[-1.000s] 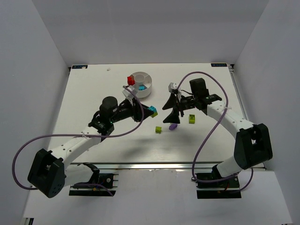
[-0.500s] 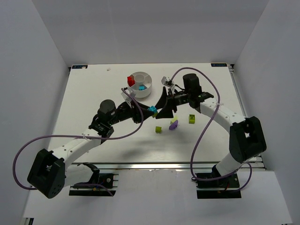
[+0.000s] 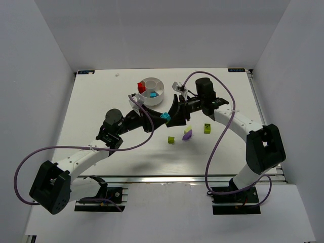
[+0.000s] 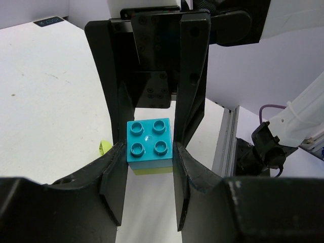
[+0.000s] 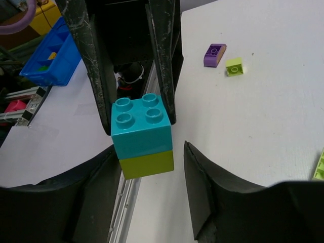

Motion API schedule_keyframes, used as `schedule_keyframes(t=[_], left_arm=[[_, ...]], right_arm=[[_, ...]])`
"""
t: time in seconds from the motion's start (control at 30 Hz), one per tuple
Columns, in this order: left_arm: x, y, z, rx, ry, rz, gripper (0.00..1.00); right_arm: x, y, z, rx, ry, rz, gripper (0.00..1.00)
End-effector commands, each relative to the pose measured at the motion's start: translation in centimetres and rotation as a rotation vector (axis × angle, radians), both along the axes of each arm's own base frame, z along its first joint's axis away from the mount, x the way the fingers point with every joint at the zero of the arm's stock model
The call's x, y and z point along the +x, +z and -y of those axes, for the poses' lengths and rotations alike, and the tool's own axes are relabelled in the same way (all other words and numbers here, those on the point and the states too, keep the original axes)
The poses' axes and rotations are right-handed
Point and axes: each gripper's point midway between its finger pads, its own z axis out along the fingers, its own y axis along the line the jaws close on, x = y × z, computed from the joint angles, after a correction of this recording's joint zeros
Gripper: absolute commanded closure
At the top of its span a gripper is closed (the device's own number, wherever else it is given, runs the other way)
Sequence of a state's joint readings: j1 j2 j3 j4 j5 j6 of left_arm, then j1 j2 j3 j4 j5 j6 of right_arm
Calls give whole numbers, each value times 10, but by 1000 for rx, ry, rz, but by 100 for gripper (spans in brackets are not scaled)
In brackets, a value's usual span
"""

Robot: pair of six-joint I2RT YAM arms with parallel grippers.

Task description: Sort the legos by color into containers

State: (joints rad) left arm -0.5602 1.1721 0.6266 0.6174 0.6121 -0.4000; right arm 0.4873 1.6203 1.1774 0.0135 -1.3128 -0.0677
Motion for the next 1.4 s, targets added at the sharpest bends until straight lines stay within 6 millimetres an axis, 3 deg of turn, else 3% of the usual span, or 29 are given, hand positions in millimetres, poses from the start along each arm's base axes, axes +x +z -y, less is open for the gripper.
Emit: schedule_keyframes(t=[0.0, 0.2, 0.4, 0.57, 0.87, 0.9, 0.97, 1.0, 1.07, 1.1, 1.17, 1.2, 1.27, 1.33, 1.37], left_arm=[[-7, 16, -2, -39, -15, 49, 100], [-8, 14, -3, -45, -6, 46, 100], [-1, 26, -12, -68, 53, 90, 100], [19, 41, -33, -114, 123, 94, 100], [63, 55, -63, -115, 233, 28, 100], [74, 38, -64, -77, 256, -47, 100], [95, 28, -67, -7, 308, -149, 100], [112, 10, -68, 40, 349, -220, 100], [132, -5, -71, 105, 409, -314, 100], [143, -1, -73, 139, 445, -361, 100], [157, -34, -75, 225, 485, -494, 100], [170, -20, -77, 220, 522, -482, 100], [179, -40, -79, 269, 554, -553, 100], [192, -33, -85, 288, 612, -558, 100], [193, -49, -87, 327, 625, -607, 100]], right_arm=[[-1, 15, -3, 41, 39, 59, 46], [-6, 20, -2, 63, 73, 63, 68], [-8, 17, 0, 64, 84, 53, 87], [-10, 8, 3, 44, 69, 44, 93], [13, -21, 10, -72, -50, 113, 100], [22, -27, 12, -116, -97, 148, 100], [40, -40, 17, -195, -187, 226, 100], [45, -40, 20, -214, -219, 266, 100], [61, -47, 27, -261, -297, 340, 100], [65, -44, 31, -262, -318, 362, 100], [72, -43, 36, -272, -351, 387, 100], [74, -41, 39, -272, -363, 390, 100], [79, -39, 43, -272, -383, 382, 100], [81, -39, 46, -274, -394, 382, 100], [81, -40, 47, -275, -399, 380, 100]])
